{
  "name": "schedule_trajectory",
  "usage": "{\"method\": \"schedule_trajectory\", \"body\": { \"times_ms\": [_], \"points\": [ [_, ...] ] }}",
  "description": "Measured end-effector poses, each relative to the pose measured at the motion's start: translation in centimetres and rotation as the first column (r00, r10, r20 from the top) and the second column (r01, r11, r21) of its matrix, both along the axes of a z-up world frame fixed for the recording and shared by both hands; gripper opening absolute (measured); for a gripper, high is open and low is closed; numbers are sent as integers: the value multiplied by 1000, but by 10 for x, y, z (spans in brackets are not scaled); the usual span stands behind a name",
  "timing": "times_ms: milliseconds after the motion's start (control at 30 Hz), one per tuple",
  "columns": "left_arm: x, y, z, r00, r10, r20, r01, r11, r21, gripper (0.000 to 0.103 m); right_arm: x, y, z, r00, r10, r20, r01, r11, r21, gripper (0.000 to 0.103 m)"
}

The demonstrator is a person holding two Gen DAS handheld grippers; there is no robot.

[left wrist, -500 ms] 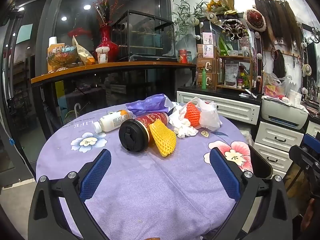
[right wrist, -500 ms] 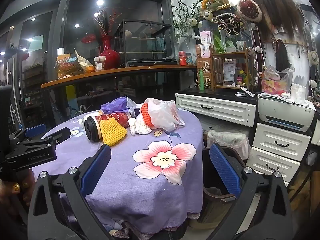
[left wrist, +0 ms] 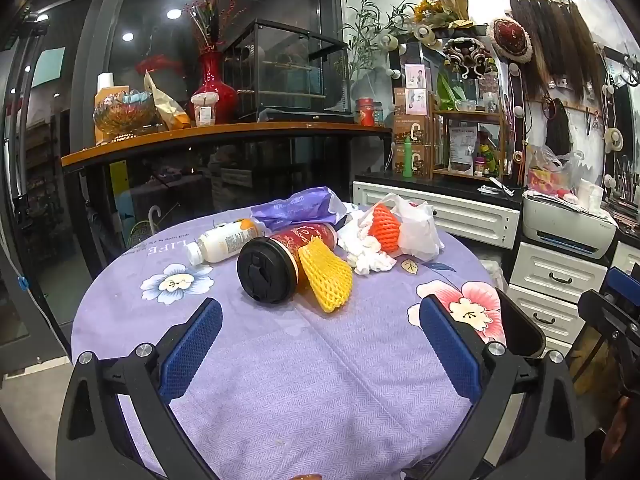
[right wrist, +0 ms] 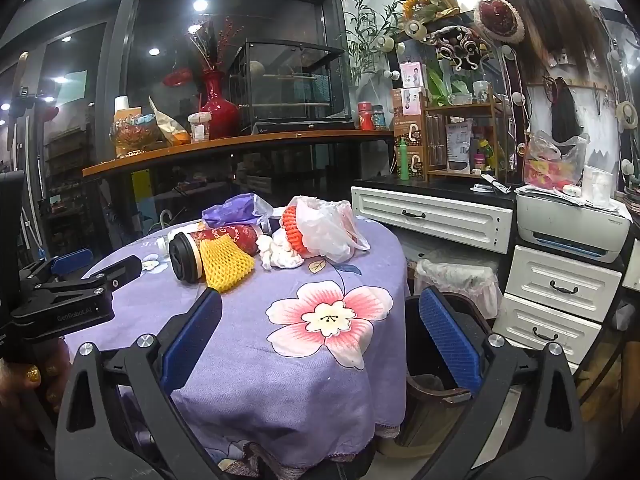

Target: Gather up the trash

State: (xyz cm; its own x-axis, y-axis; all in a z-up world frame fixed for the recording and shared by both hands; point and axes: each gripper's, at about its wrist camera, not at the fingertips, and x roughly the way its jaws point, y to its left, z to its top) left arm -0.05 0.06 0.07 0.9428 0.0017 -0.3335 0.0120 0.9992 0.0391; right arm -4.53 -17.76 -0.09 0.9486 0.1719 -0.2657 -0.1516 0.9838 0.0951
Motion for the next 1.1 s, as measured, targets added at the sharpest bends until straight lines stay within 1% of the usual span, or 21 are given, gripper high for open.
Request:
{"method": "schedule_trajectory", "body": {
  "times_ms": [733,767,833,1100],
  "points": [
    [1,-1,-1,1000,-2,-8,2,1000,1,98,-3,1,3,1000,1,0,-1,1000,-1,98],
    [3,-2,-8,1000,-3,-7,3,1000,0,98,-3,1,3,1000,2,-1,-2,1000,0,98],
    [-1,-4,-9,1000,-3,-6,3,1000,2,98,-1,2,-2,1000,1,0,-1,1000,-1,98],
    [-1,-7,-9,1000,-4,-10,4,1000,1,98,-1,2,-1,1000,1,0,-1,1000,0,98]
  ]
}}
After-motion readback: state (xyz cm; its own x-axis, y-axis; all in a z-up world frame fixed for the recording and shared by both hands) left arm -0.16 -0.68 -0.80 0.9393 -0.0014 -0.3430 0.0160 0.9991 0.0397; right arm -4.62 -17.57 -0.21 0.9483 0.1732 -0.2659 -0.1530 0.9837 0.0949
